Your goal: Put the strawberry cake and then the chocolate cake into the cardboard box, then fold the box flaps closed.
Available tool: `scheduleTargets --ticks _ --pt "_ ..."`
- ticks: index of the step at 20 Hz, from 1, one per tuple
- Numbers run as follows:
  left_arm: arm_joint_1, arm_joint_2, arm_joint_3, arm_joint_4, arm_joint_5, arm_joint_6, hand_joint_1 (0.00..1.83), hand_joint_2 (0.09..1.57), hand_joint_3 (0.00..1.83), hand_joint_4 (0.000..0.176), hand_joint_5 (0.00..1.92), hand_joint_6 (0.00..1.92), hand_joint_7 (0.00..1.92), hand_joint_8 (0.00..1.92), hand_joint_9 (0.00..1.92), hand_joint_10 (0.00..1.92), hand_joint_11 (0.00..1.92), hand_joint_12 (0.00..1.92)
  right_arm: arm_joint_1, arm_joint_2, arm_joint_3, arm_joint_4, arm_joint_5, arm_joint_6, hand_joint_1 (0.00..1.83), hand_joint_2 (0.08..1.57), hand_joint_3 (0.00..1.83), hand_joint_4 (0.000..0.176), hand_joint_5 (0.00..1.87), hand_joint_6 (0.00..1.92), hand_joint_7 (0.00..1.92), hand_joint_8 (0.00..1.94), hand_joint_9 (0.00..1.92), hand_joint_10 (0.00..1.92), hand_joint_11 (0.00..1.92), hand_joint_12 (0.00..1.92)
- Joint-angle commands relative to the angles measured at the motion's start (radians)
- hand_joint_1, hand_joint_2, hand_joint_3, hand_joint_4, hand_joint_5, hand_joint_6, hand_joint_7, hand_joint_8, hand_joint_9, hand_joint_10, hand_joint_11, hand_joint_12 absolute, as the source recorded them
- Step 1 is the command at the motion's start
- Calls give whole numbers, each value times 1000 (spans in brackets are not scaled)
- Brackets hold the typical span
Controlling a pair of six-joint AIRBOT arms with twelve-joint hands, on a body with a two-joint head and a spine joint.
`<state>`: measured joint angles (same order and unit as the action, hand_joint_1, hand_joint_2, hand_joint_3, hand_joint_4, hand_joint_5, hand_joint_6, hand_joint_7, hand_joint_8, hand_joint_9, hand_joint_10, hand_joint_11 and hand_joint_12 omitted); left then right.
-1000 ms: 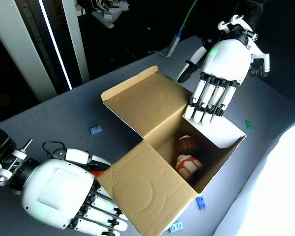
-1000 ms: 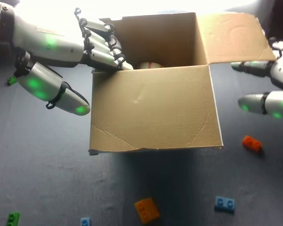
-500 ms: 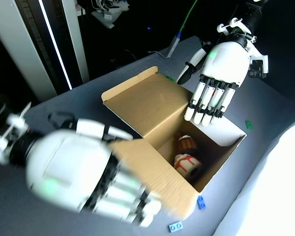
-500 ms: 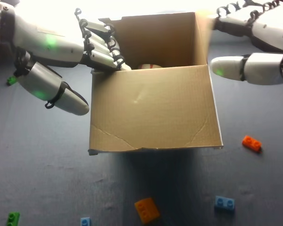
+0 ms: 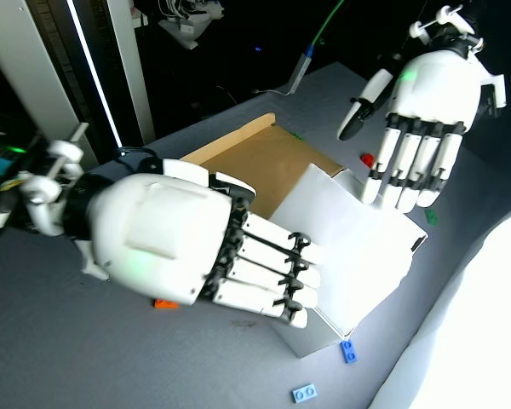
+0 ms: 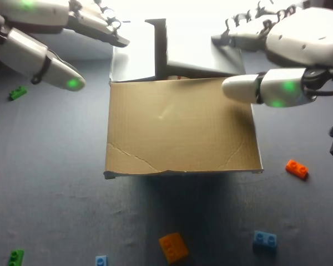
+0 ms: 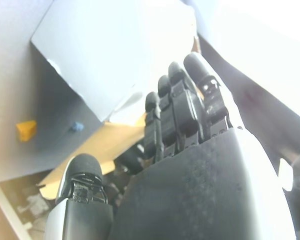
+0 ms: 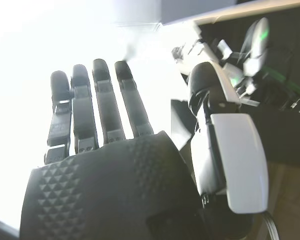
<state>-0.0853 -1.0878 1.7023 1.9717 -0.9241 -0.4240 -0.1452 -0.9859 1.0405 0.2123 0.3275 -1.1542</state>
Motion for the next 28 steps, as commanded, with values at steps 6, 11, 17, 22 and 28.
scheduleTargets --ticks 6,11,17,22,28 --pt "-22 24 56 14 -36 -1 0 1216 0 19 228 4 309 1 362 4 0 1114 7 -13 38 -2 90 -40 0 1260 0 0 204 1 256 0 245 2 0 682" --pt "35 33 77 62 -92 3 0 1215 0 22 245 7 295 1 356 1 0 1094 5 -31 44 -2 58 -94 0 1259 0 0 200 2 248 1 234 3 0 646" --pt "116 64 31 11 -154 58 0 1217 0 21 244 4 307 6 360 2 0 1104 31 0 32 16 97 -70 0 1253 0 0 200 6 260 6 240 6 0 646" --pt "197 106 -69 -91 -220 88 0 1207 0 21 250 2 317 3 371 4 0 1123 67 91 -30 31 93 -61 0 1248 0 0 208 5 250 0 250 7 0 665" --pt "284 125 -136 -164 -249 107 0 1199 0 25 250 2 326 7 378 6 0 1112 -14 252 -95 183 83 -24 0 1251 1 0 196 1 244 1 227 1 0 631"
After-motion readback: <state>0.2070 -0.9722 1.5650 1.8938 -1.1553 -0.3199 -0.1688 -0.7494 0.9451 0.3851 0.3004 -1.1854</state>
